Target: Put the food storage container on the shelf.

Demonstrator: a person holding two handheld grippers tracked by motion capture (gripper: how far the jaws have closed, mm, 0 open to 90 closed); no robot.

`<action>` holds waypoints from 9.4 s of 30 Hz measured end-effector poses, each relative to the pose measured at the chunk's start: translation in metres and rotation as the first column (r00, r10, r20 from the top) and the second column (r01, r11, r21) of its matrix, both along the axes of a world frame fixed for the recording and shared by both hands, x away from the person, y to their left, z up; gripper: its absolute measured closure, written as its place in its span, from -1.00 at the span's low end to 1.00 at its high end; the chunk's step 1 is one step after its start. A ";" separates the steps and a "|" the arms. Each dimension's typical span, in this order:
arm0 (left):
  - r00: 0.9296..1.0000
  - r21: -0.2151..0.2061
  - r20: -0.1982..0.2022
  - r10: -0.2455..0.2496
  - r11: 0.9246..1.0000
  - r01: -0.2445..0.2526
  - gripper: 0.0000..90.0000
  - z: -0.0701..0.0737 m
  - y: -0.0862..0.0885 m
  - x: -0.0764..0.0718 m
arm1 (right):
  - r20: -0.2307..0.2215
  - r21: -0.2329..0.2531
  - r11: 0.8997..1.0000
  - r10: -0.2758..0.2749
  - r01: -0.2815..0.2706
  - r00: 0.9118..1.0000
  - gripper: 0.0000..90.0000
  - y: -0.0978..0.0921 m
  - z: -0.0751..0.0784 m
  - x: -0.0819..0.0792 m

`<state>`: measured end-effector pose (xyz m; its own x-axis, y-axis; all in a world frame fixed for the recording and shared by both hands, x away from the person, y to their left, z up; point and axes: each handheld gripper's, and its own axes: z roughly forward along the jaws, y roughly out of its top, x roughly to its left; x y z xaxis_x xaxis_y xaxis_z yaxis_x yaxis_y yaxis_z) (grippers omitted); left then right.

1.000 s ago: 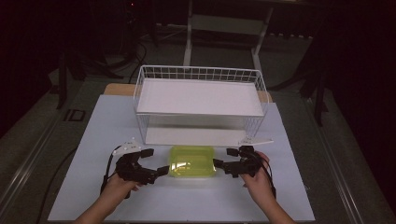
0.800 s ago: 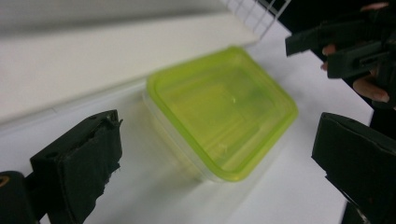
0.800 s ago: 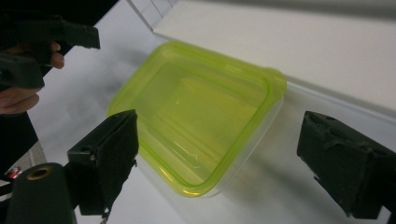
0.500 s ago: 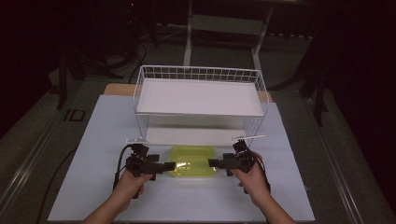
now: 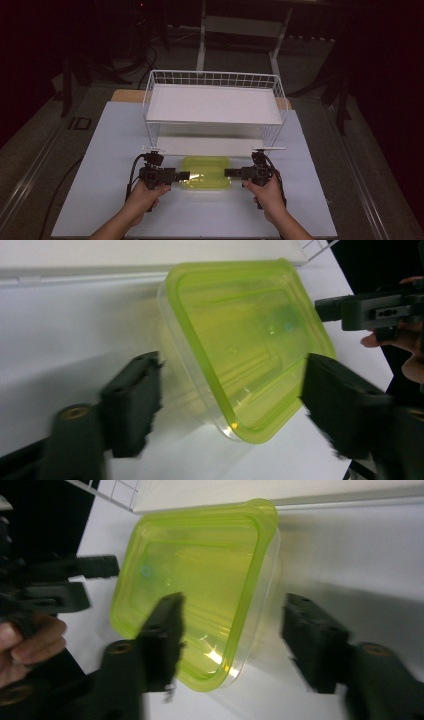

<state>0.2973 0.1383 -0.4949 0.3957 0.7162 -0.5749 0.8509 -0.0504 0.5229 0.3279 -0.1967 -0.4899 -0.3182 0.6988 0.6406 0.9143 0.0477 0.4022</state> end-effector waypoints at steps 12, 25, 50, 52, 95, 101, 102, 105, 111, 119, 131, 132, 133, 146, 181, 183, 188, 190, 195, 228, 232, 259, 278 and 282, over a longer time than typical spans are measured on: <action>0.999 0.027 -0.047 0.024 0.999 -0.023 0.32 -0.003 0.000 0.003 | -0.020 -0.055 0.998 -0.033 0.032 0.999 0.49 0.005 -0.004 0.001; 0.996 0.026 -0.086 0.016 1.000 -0.014 0.62 -0.010 -0.005 0.003 | -0.033 -0.091 0.995 -0.036 0.033 0.999 0.69 0.012 -0.005 0.000; 0.999 -0.011 -0.023 0.049 0.999 -0.050 0.79 0.011 -0.018 0.017 | 0.102 -0.077 0.990 -0.108 0.116 0.989 0.75 0.003 0.013 0.001; 0.998 -0.014 -0.013 0.054 0.998 -0.054 0.79 0.012 -0.018 0.019 | 0.108 -0.071 0.990 -0.113 0.121 0.988 0.74 0.002 0.015 0.004; 0.994 -0.079 0.052 0.098 0.992 -0.094 0.76 -0.014 -0.013 0.072 | 0.206 -0.131 0.971 -0.172 0.201 0.963 0.73 0.014 0.005 0.053; 0.988 -0.049 0.114 0.106 0.994 -0.101 0.62 -0.013 -0.018 0.073 | 0.220 -0.134 0.969 -0.176 0.209 0.959 0.68 0.016 0.005 0.055; 0.985 -0.040 0.128 0.117 0.993 -0.113 0.57 -0.013 -0.019 0.073 | 0.222 -0.138 0.968 -0.177 0.211 0.959 0.66 0.016 0.005 0.056; 0.981 -0.039 0.143 0.132 0.991 -0.127 0.47 -0.015 -0.018 0.075 | 0.236 -0.147 0.965 -0.177 0.215 0.956 0.61 0.017 0.005 0.058; 0.974 -0.038 0.156 0.164 0.986 -0.160 0.31 -0.016 -0.019 0.076 | 0.303 -0.195 0.959 -0.140 0.205 0.943 0.46 0.021 0.003 0.062; 0.969 -0.030 0.165 0.184 0.983 -0.181 0.13 -0.013 -0.018 0.073 | 0.294 -0.204 0.953 -0.159 0.224 0.942 0.26 0.024 0.004 0.060; 0.970 -0.023 0.188 0.156 0.988 -0.155 0.12 0.001 -0.014 0.054 | 0.395 -0.197 0.964 -0.086 0.176 0.915 0.19 0.028 0.020 0.032; 0.970 -0.027 0.187 0.155 0.988 -0.153 0.12 0.002 -0.014 0.051 | 0.395 -0.197 0.964 -0.086 0.176 0.915 0.19 0.028 0.020 0.032; 0.971 -0.019 0.187 0.150 0.989 -0.149 0.12 0.004 -0.014 0.049 | 0.402 -0.195 0.966 -0.077 0.167 0.912 0.19 0.029 0.022 0.028; 0.962 0.038 0.262 0.079 0.995 -0.092 0.12 0.017 -0.004 0.011 | 0.376 -0.179 0.982 0.014 0.058 0.927 0.45 0.047 0.016 -0.003; 0.898 0.054 0.437 -0.056 0.998 0.036 -0.95 -0.001 0.004 -0.015 | 0.396 -0.289 0.951 0.018 0.106 0.918 1.00 0.079 -0.011 0.027; 0.899 0.045 0.436 -0.051 0.998 0.034 -0.95 -0.001 0.005 -0.015 | 0.394 -0.277 0.954 0.003 0.116 0.919 1.00 0.078 -0.012 0.030; 0.894 0.060 0.444 -0.054 0.998 0.030 -0.95 -0.002 0.005 -0.015 | 0.399 -0.277 0.952 -0.005 0.126 0.917 1.00 0.080 -0.011 0.036; 0.894 0.063 0.445 -0.058 0.997 0.034 -0.95 -0.003 0.005 -0.015 | 0.400 -0.275 0.953 -0.007 0.128 0.917 1.00 0.081 -0.010 0.038; 0.893 0.064 0.447 -0.053 0.998 0.027 -0.95 -0.002 0.005 -0.016 | 0.402 -0.261 0.956 -0.017 0.132 0.915 1.00 0.086 -0.010 0.043; 0.874 0.098 0.484 -0.047 0.995 -0.001 -0.95 0.000 0.011 -0.022 | 0.417 -0.208 0.959 -0.092 0.193 0.904 0.90 0.100 -0.013 0.063; 0.863 0.100 0.503 -0.047 0.995 -0.004 -0.95 0.002 0.011 -0.022 | 0.444 -0.212 0.962 -0.064 0.174 0.894 0.86 0.100 -0.010 0.052; 0.821 0.092 0.557 -0.127 0.992 0.090 -0.95 0.018 -0.001 -0.018 | 0.544 -0.187 0.982 0.083 0.024 0.835 -0.64 0.069 0.008 0.012; 0.812 0.067 0.562 -0.157 0.987 0.144 -0.95 0.028 0.004 -0.030 | 0.574 -0.162 0.986 0.117 -0.028 0.810 -0.64 0.045 0.027 -0.013; 0.813 0.062 0.562 -0.153 0.988 0.143 -0.95 0.028 0.012 -0.034 | 0.579 -0.167 0.986 0.117 -0.023 0.807 -0.64 0.035 0.029 -0.019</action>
